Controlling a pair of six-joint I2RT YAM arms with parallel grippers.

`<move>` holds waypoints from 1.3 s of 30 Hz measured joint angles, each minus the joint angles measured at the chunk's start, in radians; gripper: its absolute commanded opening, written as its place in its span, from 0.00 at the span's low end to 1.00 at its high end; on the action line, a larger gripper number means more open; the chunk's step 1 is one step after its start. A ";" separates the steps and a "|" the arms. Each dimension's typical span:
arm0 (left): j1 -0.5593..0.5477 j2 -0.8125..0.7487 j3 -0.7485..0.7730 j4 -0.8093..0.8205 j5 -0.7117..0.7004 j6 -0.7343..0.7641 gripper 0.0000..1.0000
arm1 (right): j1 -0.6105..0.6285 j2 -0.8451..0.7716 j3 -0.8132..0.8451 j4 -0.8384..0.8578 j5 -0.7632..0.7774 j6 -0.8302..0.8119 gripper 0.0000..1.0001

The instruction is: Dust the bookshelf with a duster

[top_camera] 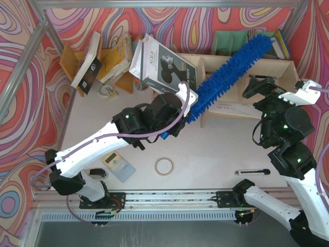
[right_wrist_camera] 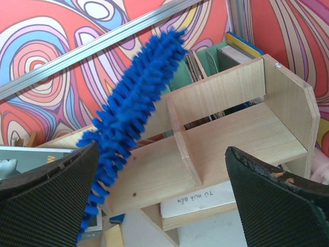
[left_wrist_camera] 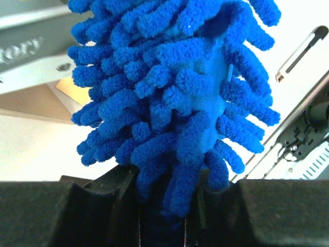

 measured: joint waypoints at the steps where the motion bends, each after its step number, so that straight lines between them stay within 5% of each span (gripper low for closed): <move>1: 0.006 0.007 0.017 -0.001 -0.003 0.000 0.00 | 0.000 0.000 0.000 0.000 0.000 0.000 0.99; 22: 0.091 0.314 0.346 -0.128 0.071 -0.067 0.00 | 0.000 -0.013 -0.009 -0.001 0.003 0.008 0.99; 39: -0.040 0.248 0.242 -0.115 0.047 -0.049 0.00 | 0.000 -0.019 -0.021 -0.001 0.011 0.008 0.99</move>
